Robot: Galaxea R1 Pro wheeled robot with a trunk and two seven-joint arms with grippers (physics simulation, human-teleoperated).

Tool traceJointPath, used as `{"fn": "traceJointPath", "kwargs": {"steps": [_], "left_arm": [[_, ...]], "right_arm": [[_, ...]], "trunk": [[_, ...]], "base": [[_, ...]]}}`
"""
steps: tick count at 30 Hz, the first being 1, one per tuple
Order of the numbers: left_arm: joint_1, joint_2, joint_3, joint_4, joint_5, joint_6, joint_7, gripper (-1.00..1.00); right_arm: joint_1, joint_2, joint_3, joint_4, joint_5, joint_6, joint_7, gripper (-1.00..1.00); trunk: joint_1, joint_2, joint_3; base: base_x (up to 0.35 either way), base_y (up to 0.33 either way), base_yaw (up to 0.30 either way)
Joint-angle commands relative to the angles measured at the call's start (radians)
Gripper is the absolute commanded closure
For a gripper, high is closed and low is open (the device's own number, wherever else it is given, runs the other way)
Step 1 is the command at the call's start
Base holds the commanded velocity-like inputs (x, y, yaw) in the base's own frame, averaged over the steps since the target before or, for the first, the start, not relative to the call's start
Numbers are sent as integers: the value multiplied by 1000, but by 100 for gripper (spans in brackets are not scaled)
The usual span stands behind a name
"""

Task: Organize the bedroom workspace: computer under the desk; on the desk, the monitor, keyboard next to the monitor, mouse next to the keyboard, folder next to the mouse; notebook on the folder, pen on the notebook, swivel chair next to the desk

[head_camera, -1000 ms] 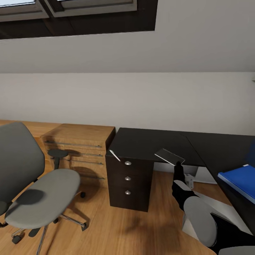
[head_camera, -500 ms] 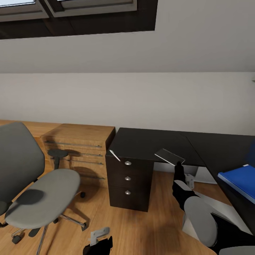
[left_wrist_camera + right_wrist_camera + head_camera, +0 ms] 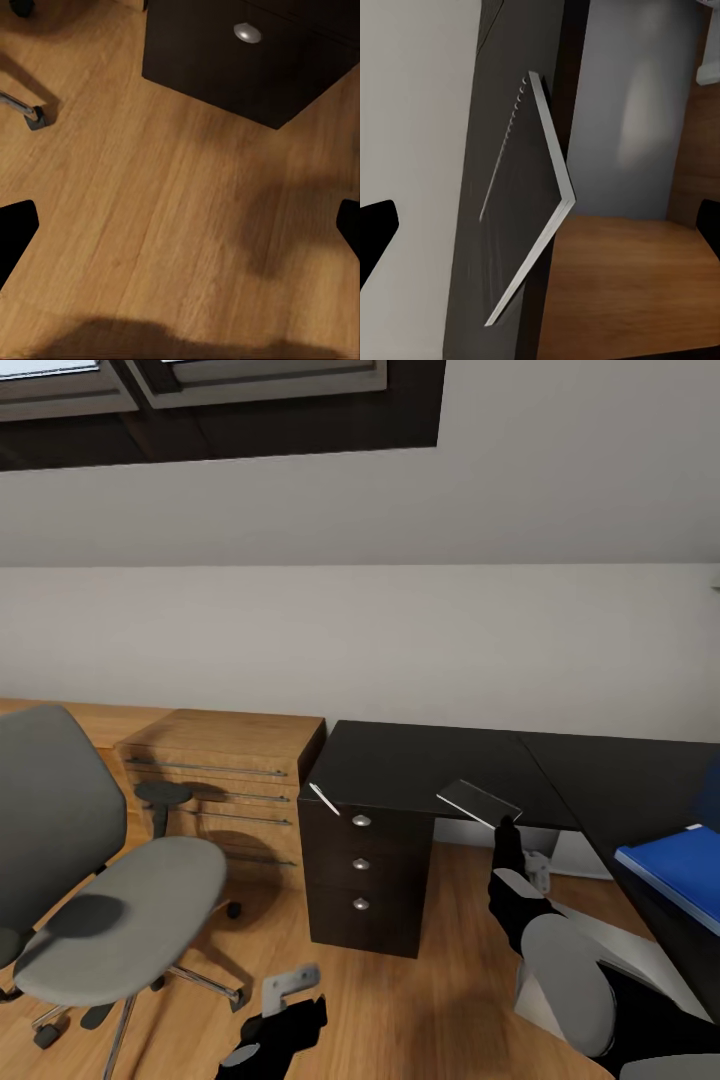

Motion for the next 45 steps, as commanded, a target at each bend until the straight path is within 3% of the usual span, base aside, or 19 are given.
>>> {"fn": "traceJointPath", "kwargs": {"steps": [1, 11, 17, 45], "left_arm": [[-1, 1, -2, 19, 7, 3, 10, -100], [-1, 7, 4, 61, 10, 4, 15, -100], [-1, 7, 2, 62, 12, 3, 16, -100], [-1, 7, 1, 63, 13, 2, 16, -100]], "right_arm": [[-1, 0, 0, 1, -11, -2, 8, -100], [-1, -16, -2, 7, -17, 8, -1, -100], [-1, -26, -4, 9, -19, 53, -49, -100], [-1, -29, -3, 8, -20, 82, -66, -100]], "trunk": [[0, -1, -1], [0, -1, -1], [0, -1, -1], [0, -1, -1]], "base": [[0, 0, 0], [0, 0, 0], [0, 0, 0], [21, 0, 0]]}}
